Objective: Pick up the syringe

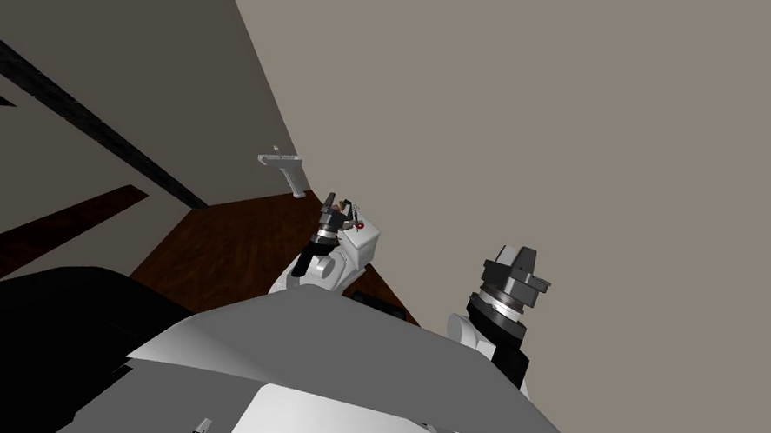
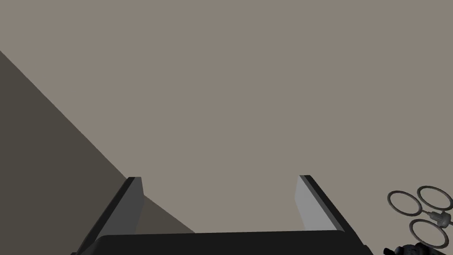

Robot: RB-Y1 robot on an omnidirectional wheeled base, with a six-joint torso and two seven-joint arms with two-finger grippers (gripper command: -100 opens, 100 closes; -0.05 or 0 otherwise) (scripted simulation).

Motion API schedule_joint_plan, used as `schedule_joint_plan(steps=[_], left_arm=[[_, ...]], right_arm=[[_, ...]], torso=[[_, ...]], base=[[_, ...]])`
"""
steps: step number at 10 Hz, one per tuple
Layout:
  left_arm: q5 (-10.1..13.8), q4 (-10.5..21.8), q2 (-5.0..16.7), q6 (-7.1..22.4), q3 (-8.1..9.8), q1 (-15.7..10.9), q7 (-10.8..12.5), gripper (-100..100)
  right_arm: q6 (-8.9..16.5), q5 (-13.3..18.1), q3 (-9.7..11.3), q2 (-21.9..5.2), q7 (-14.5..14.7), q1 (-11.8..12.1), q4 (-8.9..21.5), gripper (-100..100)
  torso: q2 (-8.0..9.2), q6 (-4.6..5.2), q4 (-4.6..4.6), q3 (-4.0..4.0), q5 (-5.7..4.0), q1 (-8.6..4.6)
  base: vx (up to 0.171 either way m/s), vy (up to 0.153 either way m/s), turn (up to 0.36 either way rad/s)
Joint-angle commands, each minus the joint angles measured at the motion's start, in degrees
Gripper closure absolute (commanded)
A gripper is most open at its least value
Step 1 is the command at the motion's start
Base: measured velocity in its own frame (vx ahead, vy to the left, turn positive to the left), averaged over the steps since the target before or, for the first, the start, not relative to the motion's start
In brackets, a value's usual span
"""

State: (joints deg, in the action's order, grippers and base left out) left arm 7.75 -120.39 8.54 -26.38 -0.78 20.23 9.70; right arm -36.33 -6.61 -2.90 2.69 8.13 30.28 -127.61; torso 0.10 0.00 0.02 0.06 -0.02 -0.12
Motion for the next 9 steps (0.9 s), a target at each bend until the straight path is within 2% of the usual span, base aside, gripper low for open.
schedule_joint_plan(steps=[1,4,5,7,8,9], left_arm=[[0.5,1.8,0.6,0.0,0.38,-0.7,0.8,-100],[2.8,7.1,2.0,2.8,1.72,-5.2,3.9,-100],[2.8,7.8,2.0,2.8,1.72,-5.2,3.9,-100],[4.6,11.4,2.6,5.0,2.74,-8.7,6.2,-100],[4.6,12.3,2.6,5.0,2.74,-8.7,6.2,-100],[5.5,14.7,2.9,6.1,3.29,-10.5,7.4,-100]], right_arm=[[0.0,0.0,0.0,0.0,0.0,0.0,0.0,0],[0.0,0.0,0.0,0.0,0.0,0.0,0.0,0],[0.0,0.0,0.0,0.0,0.0,0.0,0.0,0],[0.0,0.0,0.0,0.0,0.0,0.0,0.0,0],[0.0,0.0,0.0,0.0,0.0,0.0,0.0,0],[0.0,0.0,0.0,0.0,0.0,0.0,0.0,0]], torso=[[0.00,0.00,0.00,0.00,0.00,0.00],[-0.02,0.00,-0.01,-0.01,0.00,0.02],[0.01,0.00,0.00,0.01,-0.01,-0.03],[-0.01,0.00,0.00,0.00,0.00,0.00],[0.03,-0.01,0.01,0.02,-0.01,-0.02],[0.02,0.00,0.01,0.01,-0.01,-0.01]], base=[[-0.022,-0.026,0.015],[-0.031,-0.032,0.055],[-0.031,-0.031,0.034],[-0.040,-0.036,0.078],[-0.038,-0.036,0.027],[-0.035,-0.031,0.068]])
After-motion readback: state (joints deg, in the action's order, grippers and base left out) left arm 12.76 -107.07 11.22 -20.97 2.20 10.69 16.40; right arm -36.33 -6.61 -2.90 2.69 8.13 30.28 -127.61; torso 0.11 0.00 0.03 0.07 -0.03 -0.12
